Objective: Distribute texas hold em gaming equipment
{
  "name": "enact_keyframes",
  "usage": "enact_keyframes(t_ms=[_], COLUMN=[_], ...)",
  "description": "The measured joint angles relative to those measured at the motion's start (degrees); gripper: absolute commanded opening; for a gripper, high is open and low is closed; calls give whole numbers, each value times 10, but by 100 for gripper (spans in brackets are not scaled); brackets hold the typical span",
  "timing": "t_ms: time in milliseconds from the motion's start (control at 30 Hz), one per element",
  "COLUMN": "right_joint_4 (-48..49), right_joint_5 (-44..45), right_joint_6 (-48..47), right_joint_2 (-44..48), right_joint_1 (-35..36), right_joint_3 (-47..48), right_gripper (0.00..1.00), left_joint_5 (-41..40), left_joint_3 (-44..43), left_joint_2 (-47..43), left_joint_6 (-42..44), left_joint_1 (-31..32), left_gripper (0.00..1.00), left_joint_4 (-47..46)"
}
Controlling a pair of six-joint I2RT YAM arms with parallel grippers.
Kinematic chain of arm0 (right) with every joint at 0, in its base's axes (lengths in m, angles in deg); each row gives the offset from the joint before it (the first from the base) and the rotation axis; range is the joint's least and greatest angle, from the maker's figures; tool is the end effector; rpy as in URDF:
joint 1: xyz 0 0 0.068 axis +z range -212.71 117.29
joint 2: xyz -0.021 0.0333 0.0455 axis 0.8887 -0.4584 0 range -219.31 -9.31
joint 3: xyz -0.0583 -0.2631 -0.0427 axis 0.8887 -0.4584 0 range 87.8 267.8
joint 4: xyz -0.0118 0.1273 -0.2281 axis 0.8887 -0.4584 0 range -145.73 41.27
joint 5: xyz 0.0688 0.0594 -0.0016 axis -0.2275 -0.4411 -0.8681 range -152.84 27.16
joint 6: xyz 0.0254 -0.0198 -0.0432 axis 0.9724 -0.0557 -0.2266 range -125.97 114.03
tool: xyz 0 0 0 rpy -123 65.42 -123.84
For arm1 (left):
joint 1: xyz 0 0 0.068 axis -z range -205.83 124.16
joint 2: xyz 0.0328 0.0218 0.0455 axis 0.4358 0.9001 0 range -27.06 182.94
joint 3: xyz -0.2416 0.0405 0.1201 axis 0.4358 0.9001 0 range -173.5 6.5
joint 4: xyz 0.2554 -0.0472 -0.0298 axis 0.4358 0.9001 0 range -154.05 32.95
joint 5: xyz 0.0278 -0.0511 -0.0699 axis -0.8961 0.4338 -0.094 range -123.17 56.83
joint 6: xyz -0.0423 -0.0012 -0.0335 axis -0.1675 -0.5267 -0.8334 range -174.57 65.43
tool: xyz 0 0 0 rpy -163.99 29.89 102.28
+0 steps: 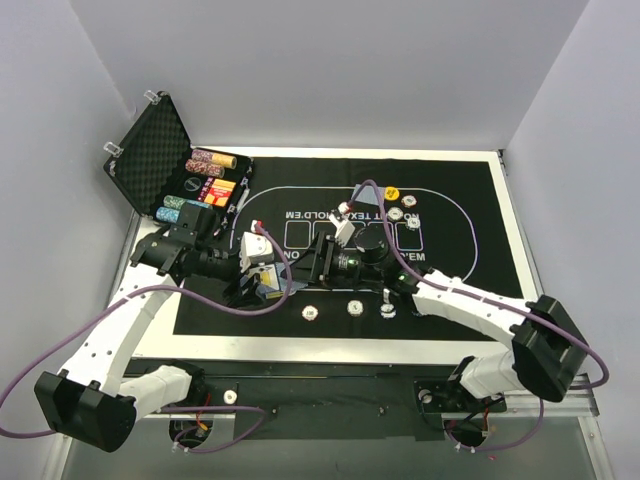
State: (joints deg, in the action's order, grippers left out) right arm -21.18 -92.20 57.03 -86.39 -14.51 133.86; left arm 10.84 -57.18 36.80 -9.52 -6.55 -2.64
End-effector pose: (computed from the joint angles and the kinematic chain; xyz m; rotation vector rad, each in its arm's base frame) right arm 0.1913 0.2403 0.2897 -0.2252 1.9915 1.7992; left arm 0.1771 -0.0882 0.3221 1.4749 1.8869 -0.8041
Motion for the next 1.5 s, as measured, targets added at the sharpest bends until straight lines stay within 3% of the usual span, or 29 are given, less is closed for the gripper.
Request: enact_keyframes(t_ms=[200,333,400,533,600,700,800,900,1333,1400,1500], right_joint_4=[85,123,141,193,204,219,222,224,213,199,177], right_joint_5=[-34,-49,-53,-61,-61,-61,-61,-61,-61,-61,-57], right_joint_6=[39,62,73,103,118,136,141,144,132,119,104], right_joint_2=[-53,-72,-80,-99,-109,-116,-116,-116,-116,-116,-116], right_joint_1=[3,3,3,3,2,1,-1,-2,4,7,9], right_joint_3=[0,4,8,17,17,17,17,17,17,17,17], right_gripper=[52,47,40,17,7,2,1,1,1,1,1], left_joint_5=[9,9,10,10,7,-2,-4,-6,-20,-22,-21], left_joint_3=[-13,-19,-21,-24,-24,-24,-24,-24,-35,-35,-34], left_joint_2=[0,0,1,1,0,-1,-2,-2,9,11,12], left_joint_6=[-15,-23,-26,-30,-30,-31,-38,-48,-59,-58,-55], left_joint_1=[0,0,0,0,-3,-3,-3,-3,30,32,32], left_gripper=[0,0,0,1,19,34,68,82,88,83,66], left_joint_4=[-10,-13,-16,-20,-24,-26,-31,-39,-47,-47,-44])
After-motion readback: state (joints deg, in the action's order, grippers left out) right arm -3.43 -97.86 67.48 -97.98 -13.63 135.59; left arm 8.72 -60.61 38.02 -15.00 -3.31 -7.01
